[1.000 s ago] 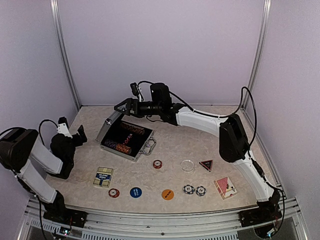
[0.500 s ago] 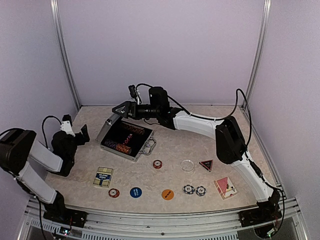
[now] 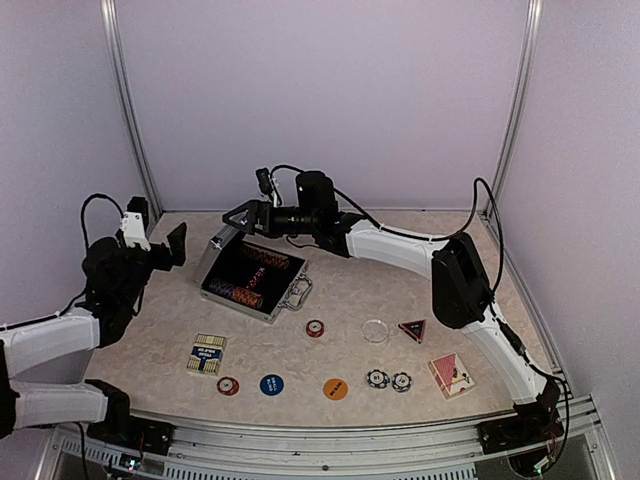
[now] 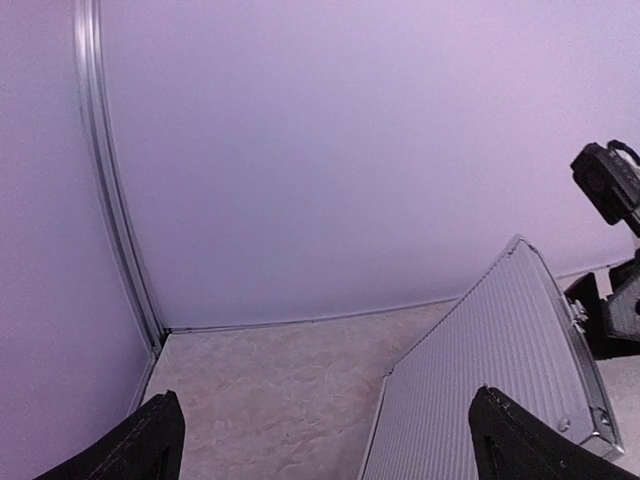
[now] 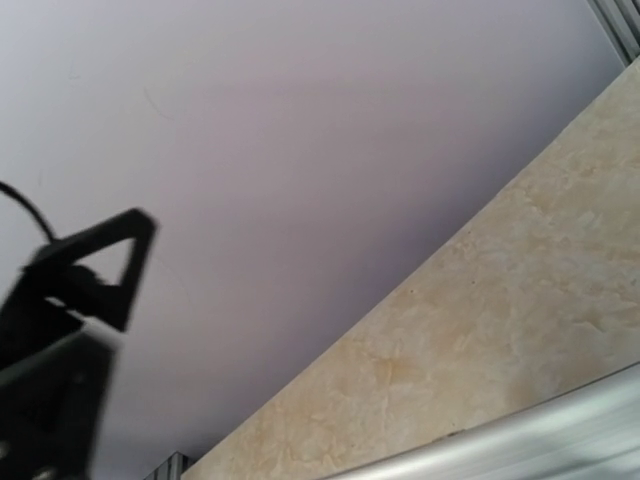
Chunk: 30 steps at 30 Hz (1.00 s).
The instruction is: Pack up texas hold em set
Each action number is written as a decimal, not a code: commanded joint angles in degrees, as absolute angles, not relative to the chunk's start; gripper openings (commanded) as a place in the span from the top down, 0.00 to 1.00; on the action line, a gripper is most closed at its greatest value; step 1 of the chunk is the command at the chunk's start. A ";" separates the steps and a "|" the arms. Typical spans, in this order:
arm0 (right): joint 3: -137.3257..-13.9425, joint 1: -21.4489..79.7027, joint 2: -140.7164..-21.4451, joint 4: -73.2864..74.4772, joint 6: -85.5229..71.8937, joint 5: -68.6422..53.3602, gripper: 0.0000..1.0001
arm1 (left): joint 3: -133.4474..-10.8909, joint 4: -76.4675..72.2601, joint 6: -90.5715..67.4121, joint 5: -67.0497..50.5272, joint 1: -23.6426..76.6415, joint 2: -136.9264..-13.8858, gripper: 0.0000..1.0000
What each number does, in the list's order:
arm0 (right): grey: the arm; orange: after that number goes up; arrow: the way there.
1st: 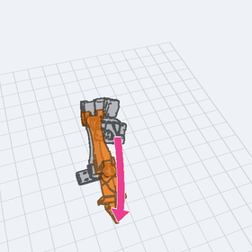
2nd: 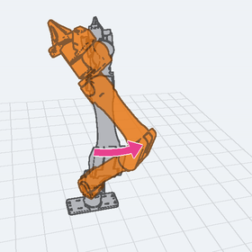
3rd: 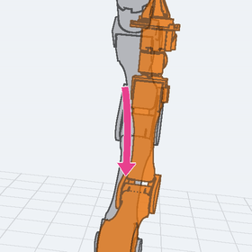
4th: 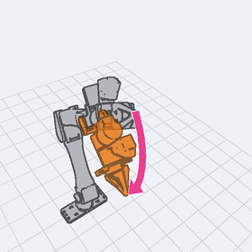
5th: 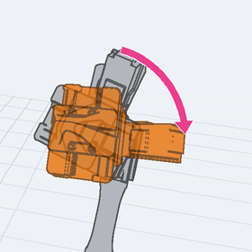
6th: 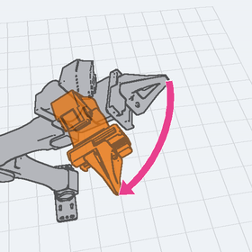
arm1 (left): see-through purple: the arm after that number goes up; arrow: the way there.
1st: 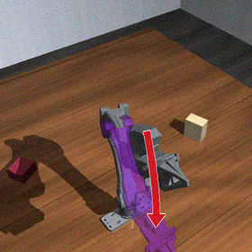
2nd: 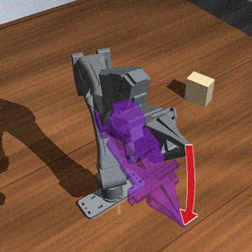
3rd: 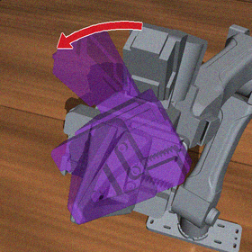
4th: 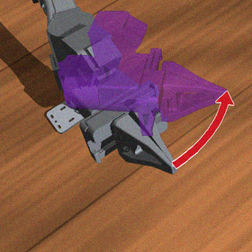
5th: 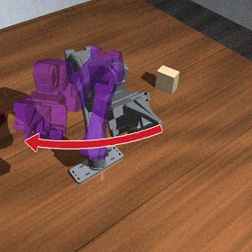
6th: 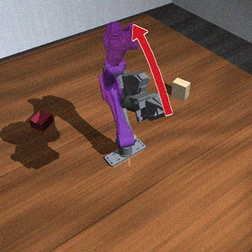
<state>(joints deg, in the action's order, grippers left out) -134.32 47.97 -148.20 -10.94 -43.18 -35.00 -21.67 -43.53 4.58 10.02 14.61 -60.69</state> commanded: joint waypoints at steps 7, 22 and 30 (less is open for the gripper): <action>-138.36 48.87 -148.62 -16.13 -45.29 -35.33 0.00 | -20.52 -16.42 17.85 -9.42 17.12 -42.40 0.01; -136.44 49.42 -145.83 -16.13 -46.05 -35.51 0.00 | -22.29 -16.23 29.22 3.57 27.72 -49.64 0.01; -133.89 49.80 -144.27 -15.20 -44.79 -35.94 0.00 | -27.77 -23.24 25.52 12.12 28.12 -61.69 0.01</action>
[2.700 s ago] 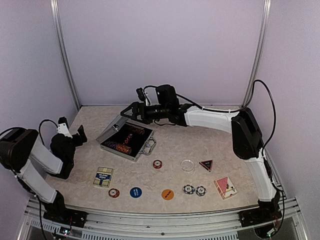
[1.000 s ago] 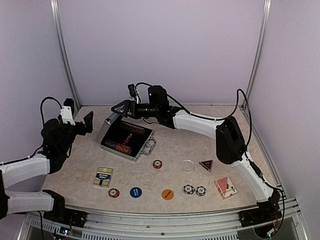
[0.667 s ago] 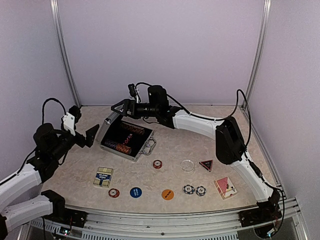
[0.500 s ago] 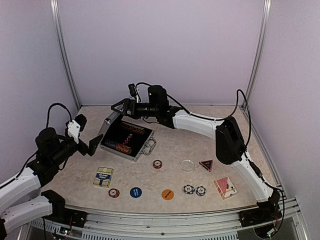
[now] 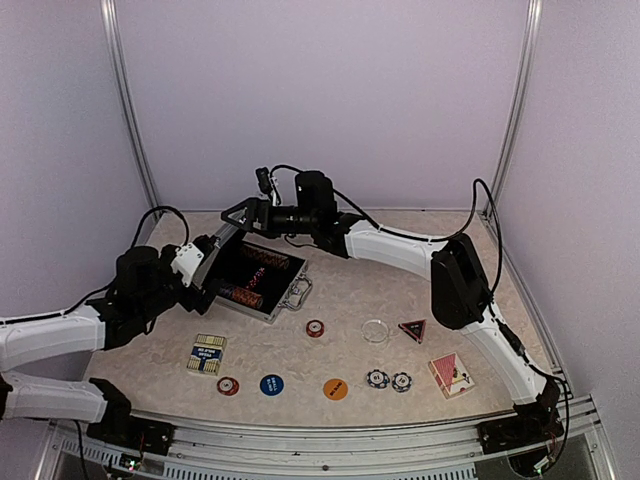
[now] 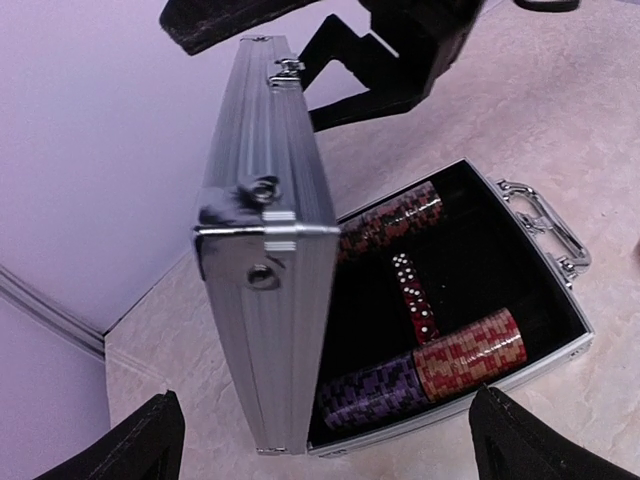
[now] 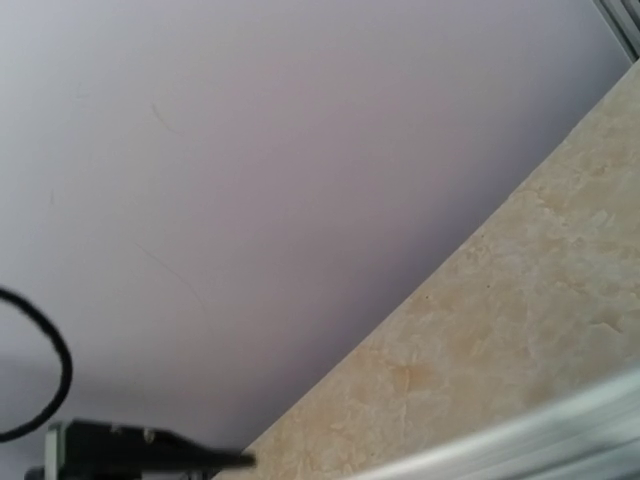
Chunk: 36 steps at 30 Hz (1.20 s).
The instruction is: Pack up texas hold em set
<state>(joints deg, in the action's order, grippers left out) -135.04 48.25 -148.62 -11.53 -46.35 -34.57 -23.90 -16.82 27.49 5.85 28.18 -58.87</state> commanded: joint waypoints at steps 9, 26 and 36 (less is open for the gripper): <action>-128.71 49.93 -141.27 -14.82 -42.50 -36.25 0.00 | -33.36 -27.18 19.28 14.53 24.61 -67.01 0.01; -111.20 49.76 -128.79 2.62 -28.56 -19.20 0.00 | -40.51 -21.16 3.89 5.16 11.74 -69.83 0.02; -99.35 45.60 -125.23 7.75 -27.56 -12.89 0.00 | -41.22 -22.46 -0.93 -8.04 10.04 -70.49 0.22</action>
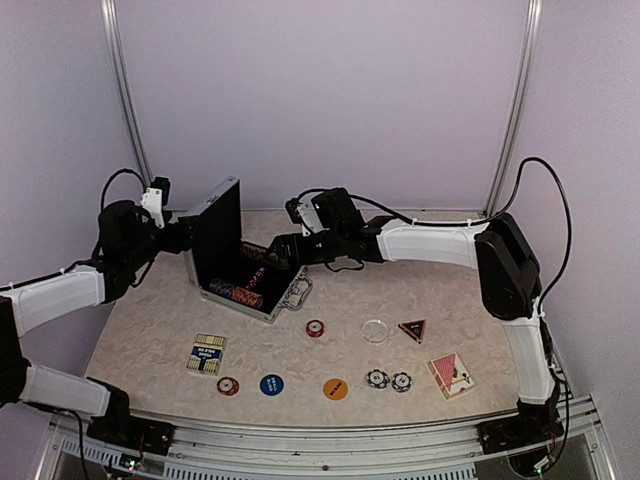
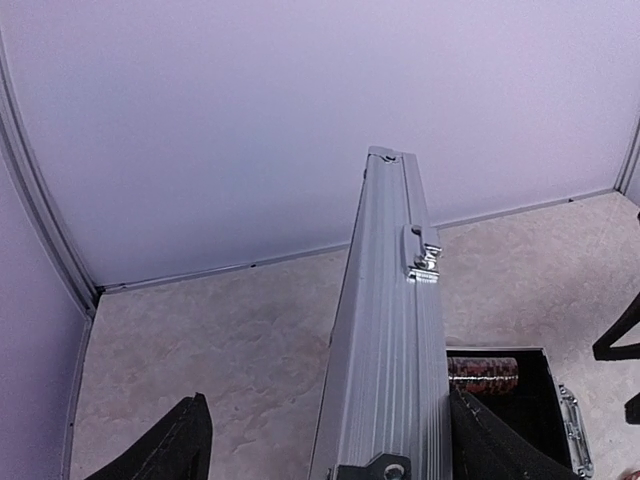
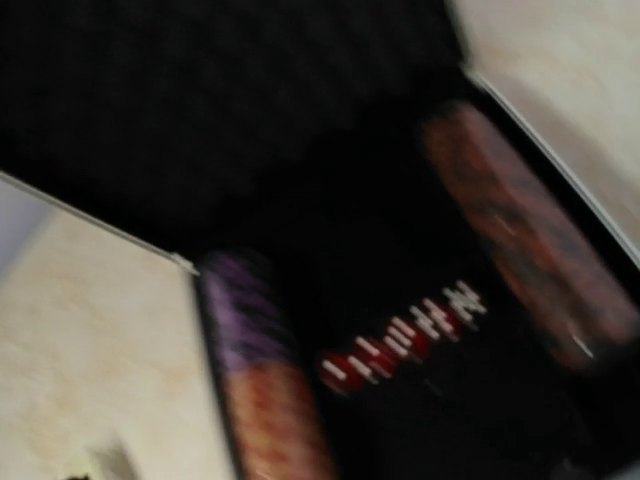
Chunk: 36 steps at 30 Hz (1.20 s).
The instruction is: Pack up texas hold em set
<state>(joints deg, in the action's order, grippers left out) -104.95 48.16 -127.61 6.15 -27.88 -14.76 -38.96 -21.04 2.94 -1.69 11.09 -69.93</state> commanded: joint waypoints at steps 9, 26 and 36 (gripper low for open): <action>-100.98 43.93 -129.41 14.38 -24.16 -12.95 0.04 | -40.91 -23.46 -5.39 -9.32 9.84 -72.39 0.28; -108.29 41.92 -136.89 19.69 -19.80 -13.24 0.42 | -38.39 -23.88 -11.74 -3.56 6.94 -73.29 0.48; -118.22 41.93 -142.79 25.69 -11.85 -9.26 0.49 | -37.46 -25.39 -12.63 -5.14 6.94 -74.16 0.48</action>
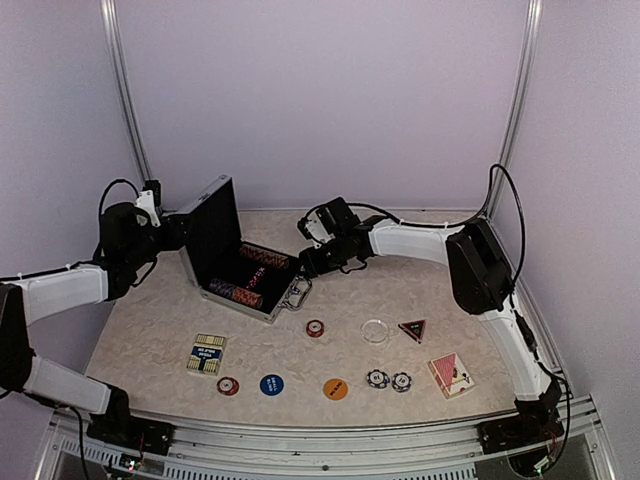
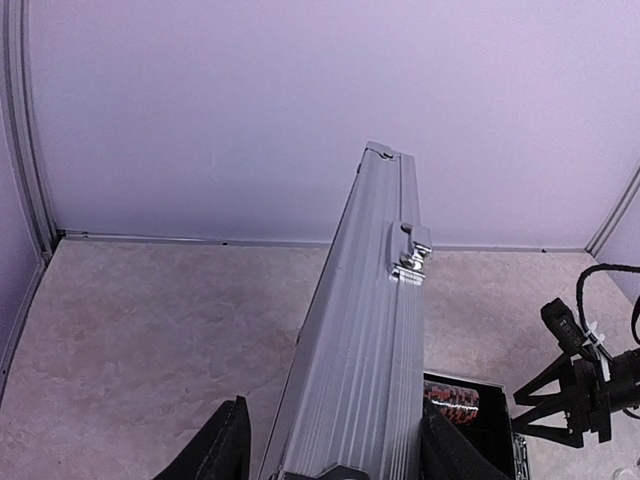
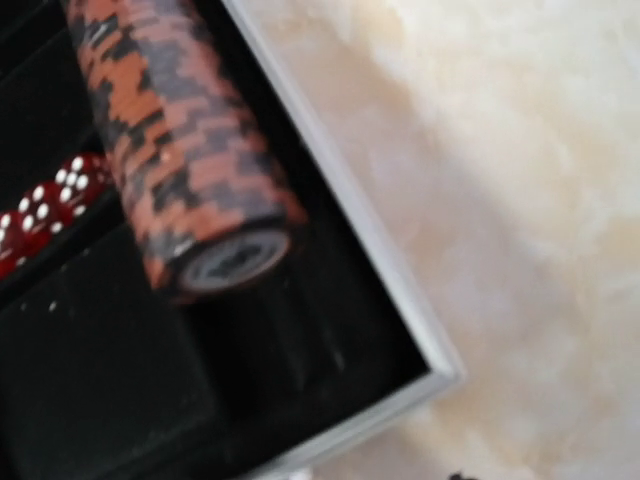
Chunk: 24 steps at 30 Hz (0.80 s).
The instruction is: Pack up texas hold em set
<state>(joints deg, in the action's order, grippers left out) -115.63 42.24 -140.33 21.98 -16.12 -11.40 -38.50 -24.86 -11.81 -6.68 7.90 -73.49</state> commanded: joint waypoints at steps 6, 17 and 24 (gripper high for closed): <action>-111.91 42.17 -139.92 22.55 -9.79 -8.53 0.51 | -37.44 -25.62 -13.00 -5.73 6.94 -74.52 0.48; -103.69 42.21 -136.09 18.18 -7.95 -8.88 0.53 | -36.74 -26.22 -13.01 -5.43 7.03 -73.93 0.48; -100.76 42.21 -134.08 14.53 -7.58 -10.91 0.51 | -36.06 -27.54 -12.55 -6.64 7.50 -73.75 0.45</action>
